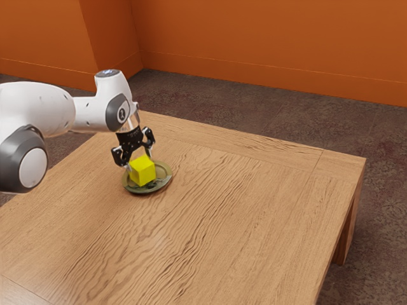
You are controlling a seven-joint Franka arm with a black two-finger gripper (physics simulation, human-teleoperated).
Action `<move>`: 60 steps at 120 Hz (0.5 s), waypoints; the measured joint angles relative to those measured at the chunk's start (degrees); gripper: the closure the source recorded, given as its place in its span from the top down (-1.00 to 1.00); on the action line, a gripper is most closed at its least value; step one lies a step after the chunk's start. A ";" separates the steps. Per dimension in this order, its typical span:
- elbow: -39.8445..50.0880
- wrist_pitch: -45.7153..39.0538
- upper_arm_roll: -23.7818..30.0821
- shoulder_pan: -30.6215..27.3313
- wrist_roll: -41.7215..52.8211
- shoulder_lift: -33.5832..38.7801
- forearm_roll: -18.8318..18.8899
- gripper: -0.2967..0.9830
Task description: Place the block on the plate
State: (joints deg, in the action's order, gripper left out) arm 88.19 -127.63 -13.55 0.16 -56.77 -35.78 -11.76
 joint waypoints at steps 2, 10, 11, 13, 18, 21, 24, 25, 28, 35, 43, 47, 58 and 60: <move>-0.02 0.03 0.01 0.01 0.03 0.15 0.01 0.42; -0.01 0.19 0.02 0.13 0.15 1.17 0.03 0.45; -0.01 0.23 0.02 0.15 0.16 1.33 0.02 0.45; -0.01 0.32 0.03 0.19 0.19 1.67 0.01 0.46; -0.01 0.60 0.21 0.29 0.25 2.57 -0.05 0.47; 0.00 0.76 0.43 0.36 0.28 3.02 -0.10 0.48; 0.03 0.90 0.57 0.40 0.31 3.47 -0.20 0.49; 0.04 0.95 0.61 0.41 0.32 3.66 -0.23 0.49; 0.05 1.18 0.68 0.43 0.35 4.31 -0.32 0.49; 0.12 2.72 0.66 0.46 0.42 6.66 -0.47 0.50; 0.31 4.57 0.77 0.54 0.51 8.51 -0.58 0.51; 0.31 5.64 0.83 0.62 0.91 9.20 -0.60 0.52; 0.14 8.29 1.30 0.71 4.75 11.44 -0.73 0.52; 0.12 8.88 1.45 0.75 5.67 11.92 -0.76 0.52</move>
State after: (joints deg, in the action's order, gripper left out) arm 88.31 -118.74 -12.10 0.90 -51.11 -23.86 -12.52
